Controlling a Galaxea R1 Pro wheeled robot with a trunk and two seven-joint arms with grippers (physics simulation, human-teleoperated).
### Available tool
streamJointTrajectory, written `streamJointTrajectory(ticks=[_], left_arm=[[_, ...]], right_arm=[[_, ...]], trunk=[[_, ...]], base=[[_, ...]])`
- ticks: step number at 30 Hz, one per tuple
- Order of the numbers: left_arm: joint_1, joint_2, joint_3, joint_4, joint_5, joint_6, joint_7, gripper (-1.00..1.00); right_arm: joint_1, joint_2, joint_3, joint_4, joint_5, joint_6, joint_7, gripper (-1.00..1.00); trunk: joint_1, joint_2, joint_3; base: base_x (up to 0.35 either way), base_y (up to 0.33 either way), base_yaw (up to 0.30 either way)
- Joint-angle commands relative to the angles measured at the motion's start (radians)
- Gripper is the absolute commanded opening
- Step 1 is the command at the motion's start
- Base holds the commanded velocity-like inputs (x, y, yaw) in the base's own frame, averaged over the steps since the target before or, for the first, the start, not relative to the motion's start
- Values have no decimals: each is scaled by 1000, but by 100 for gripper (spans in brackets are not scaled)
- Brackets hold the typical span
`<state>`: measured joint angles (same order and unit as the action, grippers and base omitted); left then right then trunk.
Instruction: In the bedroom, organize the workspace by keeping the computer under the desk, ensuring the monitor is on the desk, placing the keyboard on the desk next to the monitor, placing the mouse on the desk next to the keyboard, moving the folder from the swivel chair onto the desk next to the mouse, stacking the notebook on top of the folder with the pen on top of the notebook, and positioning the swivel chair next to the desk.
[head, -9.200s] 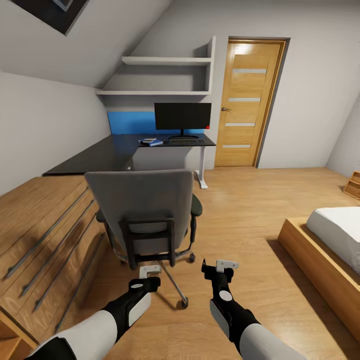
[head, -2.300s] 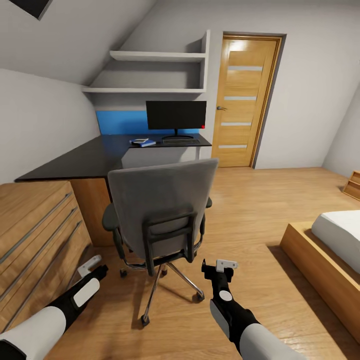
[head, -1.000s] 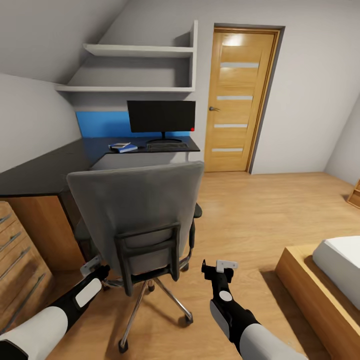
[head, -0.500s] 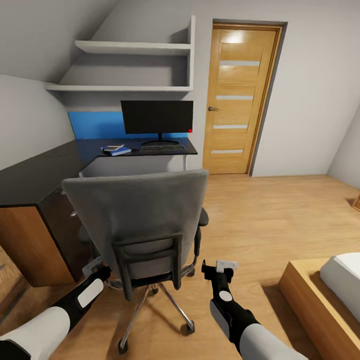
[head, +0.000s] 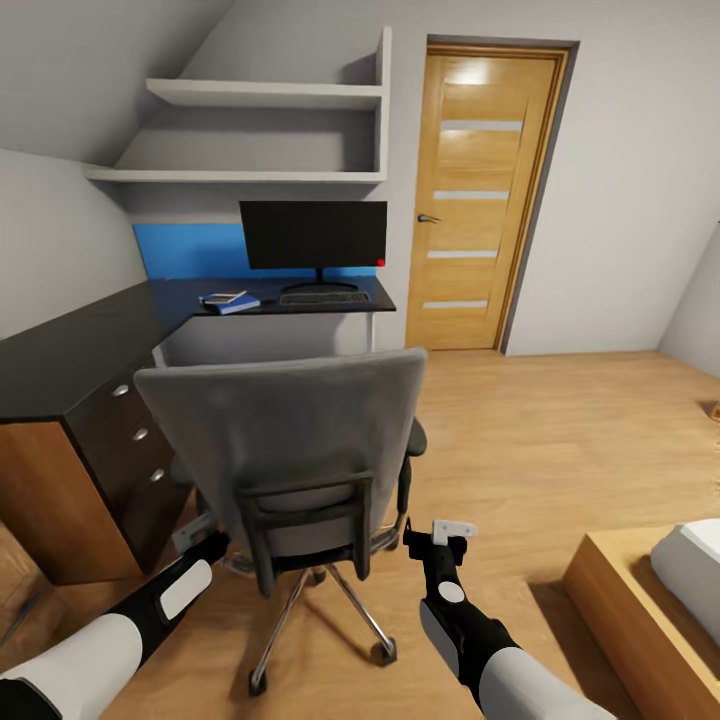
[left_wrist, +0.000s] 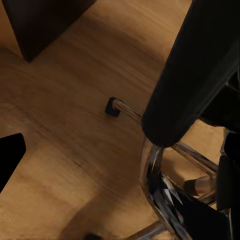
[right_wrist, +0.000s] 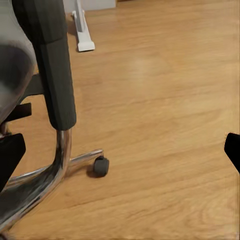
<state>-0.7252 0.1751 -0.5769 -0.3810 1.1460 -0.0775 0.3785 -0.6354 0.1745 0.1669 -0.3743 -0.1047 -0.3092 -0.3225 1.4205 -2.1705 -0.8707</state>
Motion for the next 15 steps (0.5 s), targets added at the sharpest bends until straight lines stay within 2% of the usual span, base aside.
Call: streamJointTrajectory(ticks=[1,9,15], left_arm=[[0,1,-9,-2,11,-5,6,100],[0,-1,-10,-3,11,-5,5,100],[0,-10,-12,-4,9,-4,5,100]], right_arm=[[-1,0,7,2,-10,-5,-6,100],[-1,0,7,2,-10,-5,-6,100],[-1,0,8,2,-12,-21,-6,100]], trunk=[[-1,0,-1],[-1,0,-1],[-1,0,-1]], base=[[-305,0,0],[-330,-20,0],[-304,-163,0]])
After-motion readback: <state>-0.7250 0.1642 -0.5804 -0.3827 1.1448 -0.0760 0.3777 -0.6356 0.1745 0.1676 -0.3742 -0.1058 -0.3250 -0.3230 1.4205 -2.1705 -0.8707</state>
